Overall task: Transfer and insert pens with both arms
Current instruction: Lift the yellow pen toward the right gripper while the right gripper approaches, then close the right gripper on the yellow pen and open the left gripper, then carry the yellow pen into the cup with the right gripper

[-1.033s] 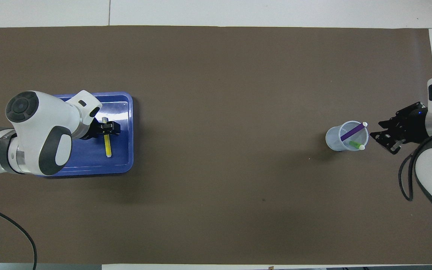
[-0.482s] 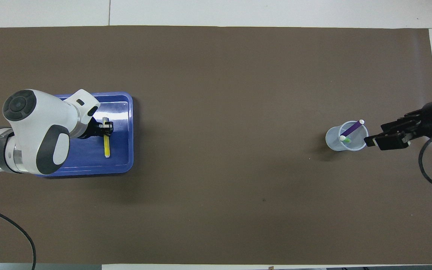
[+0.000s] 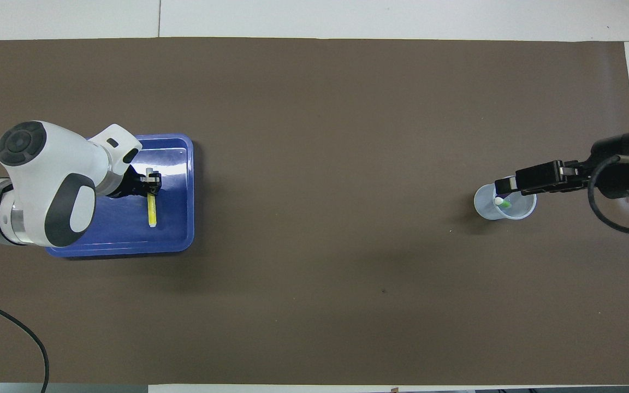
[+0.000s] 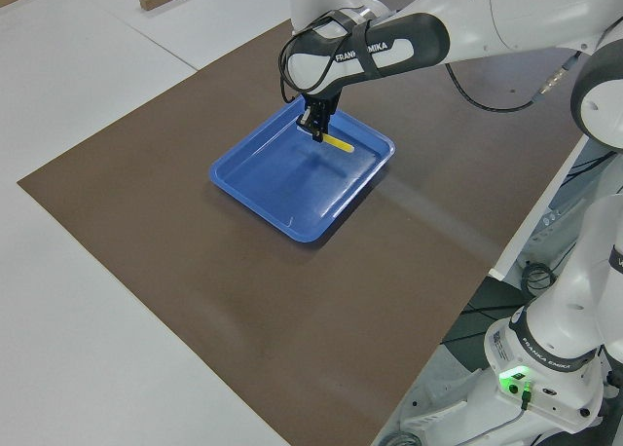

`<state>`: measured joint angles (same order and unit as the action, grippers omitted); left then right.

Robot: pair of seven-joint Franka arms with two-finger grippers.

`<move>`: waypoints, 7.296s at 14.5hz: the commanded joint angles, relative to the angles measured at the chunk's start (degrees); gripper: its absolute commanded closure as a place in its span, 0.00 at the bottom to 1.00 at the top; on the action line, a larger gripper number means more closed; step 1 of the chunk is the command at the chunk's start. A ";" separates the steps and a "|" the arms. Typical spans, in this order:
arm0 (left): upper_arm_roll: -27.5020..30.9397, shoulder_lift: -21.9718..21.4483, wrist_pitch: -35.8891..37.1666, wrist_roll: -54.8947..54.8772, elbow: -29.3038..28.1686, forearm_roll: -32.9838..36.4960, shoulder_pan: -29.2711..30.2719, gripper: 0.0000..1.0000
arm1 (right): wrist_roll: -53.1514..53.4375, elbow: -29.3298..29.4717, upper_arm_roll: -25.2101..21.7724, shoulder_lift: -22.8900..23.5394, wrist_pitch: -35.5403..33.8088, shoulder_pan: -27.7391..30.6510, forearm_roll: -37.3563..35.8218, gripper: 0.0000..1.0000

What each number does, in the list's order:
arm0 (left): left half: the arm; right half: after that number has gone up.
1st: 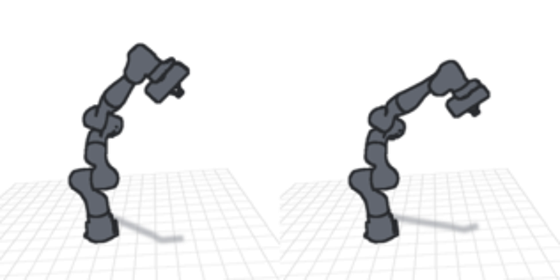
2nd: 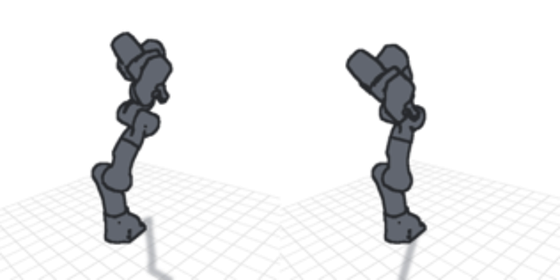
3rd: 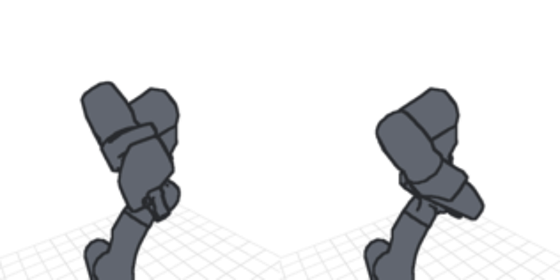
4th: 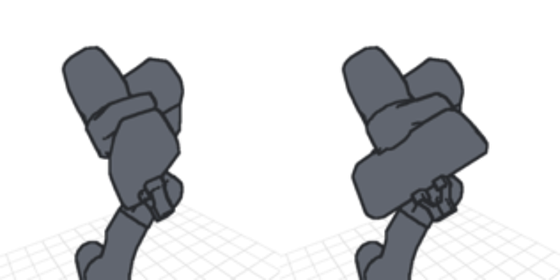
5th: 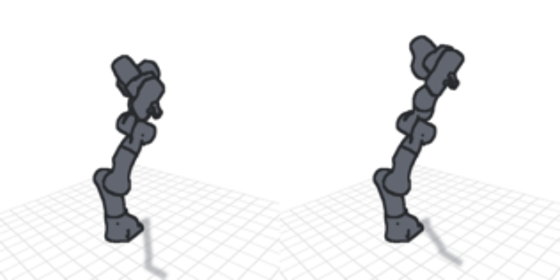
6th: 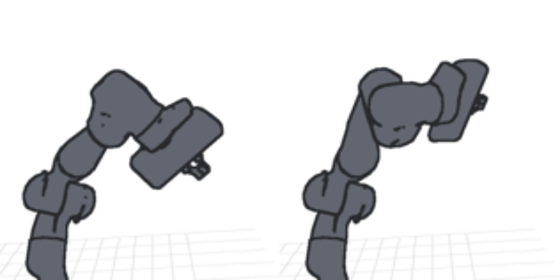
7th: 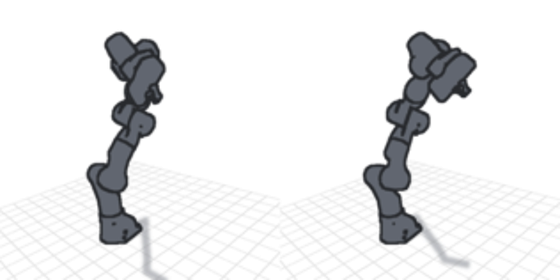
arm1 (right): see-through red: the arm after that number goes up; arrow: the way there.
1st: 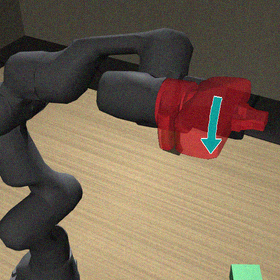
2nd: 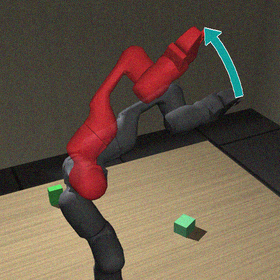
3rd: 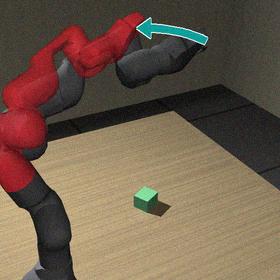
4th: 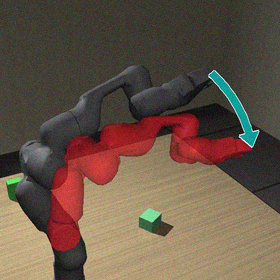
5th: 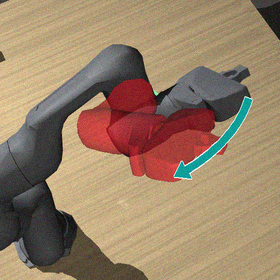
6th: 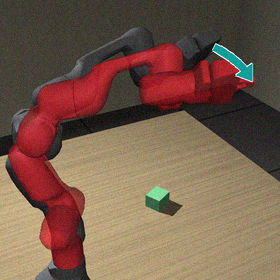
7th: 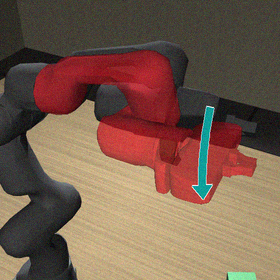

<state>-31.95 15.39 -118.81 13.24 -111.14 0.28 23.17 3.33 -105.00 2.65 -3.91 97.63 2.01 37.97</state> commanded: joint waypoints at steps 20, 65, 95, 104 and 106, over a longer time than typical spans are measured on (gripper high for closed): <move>-8.74 -13.44 7.20 75.33 2.79 -51.76 -2.76 1.00 | 21.27 -3.36 0.07 -0.31 17.67 -12.90 10.20 0.31; -8.65 -23.57 -8.90 79.31 -8.83 -66.46 -9.90 1.00 | 27.16 -0.82 0.16 3.91 29.98 -26.09 -2.47 0.68; -8.48 -23.74 -10.83 79.31 -8.74 -67.34 -9.99 0.00 | 17.80 1.63 -0.63 2.42 13.76 -19.88 -5.89 1.00; -8.39 -24.18 -10.13 71.57 -9.71 -63.75 -6.73 0.00 | -35.71 4.89 -0.63 1.98 -6.05 0.71 -21.59 1.00; -8.39 -24.01 -10.30 71.57 -9.45 -63.30 -6.73 0.00 | -48.97 4.02 -0.63 1.71 -4.57 2.38 -28.27 1.00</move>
<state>-40.34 -6.75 -129.42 85.48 -119.43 -63.76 15.93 -35.40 -100.37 1.04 -1.81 92.33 3.15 14.81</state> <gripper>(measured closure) 0.000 0.815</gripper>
